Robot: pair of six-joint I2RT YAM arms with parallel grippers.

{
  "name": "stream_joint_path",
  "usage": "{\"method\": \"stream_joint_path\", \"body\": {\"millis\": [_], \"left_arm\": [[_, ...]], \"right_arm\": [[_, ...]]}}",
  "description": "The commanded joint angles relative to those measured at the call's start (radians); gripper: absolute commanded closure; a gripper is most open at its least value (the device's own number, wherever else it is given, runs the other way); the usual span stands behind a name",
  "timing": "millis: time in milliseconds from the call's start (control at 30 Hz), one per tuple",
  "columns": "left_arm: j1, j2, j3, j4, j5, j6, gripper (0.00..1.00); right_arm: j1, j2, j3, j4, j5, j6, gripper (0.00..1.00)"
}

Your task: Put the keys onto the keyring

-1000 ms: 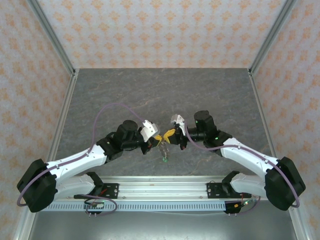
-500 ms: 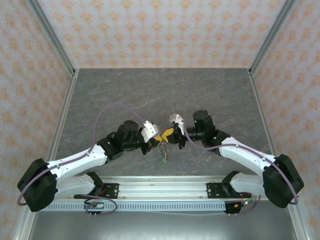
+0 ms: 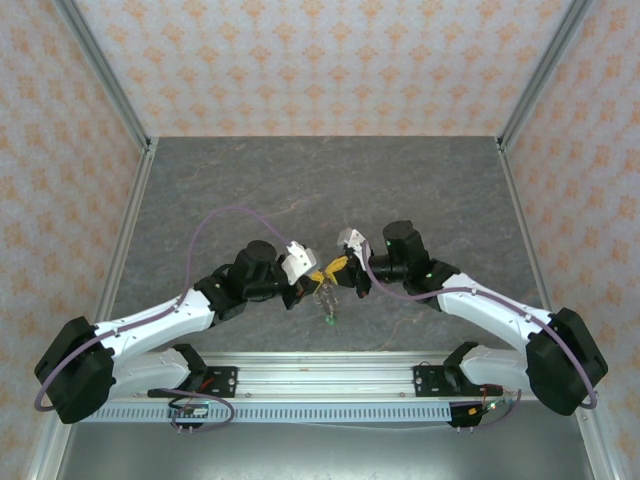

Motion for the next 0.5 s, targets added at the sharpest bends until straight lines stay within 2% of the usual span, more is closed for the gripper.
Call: {"method": "stream_joint_path", "body": {"millis": [0, 200, 467], "left_arm": [[-0.008, -0.016, 0.038, 0.07, 0.036, 0.009, 1.0], [-0.007, -0.017, 0.032, 0.071, 0.045, 0.012, 1.0], [-0.007, -0.017, 0.03, 0.063, 0.043, 0.024, 1.0]], "right_arm": [[0.005, 0.0, 0.01, -0.007, 0.053, -0.024, 1.0], [0.005, -0.003, -0.005, 0.007, 0.144, -0.003, 1.0], [0.005, -0.003, -0.013, 0.003, 0.166, 0.023, 1.0]]}}
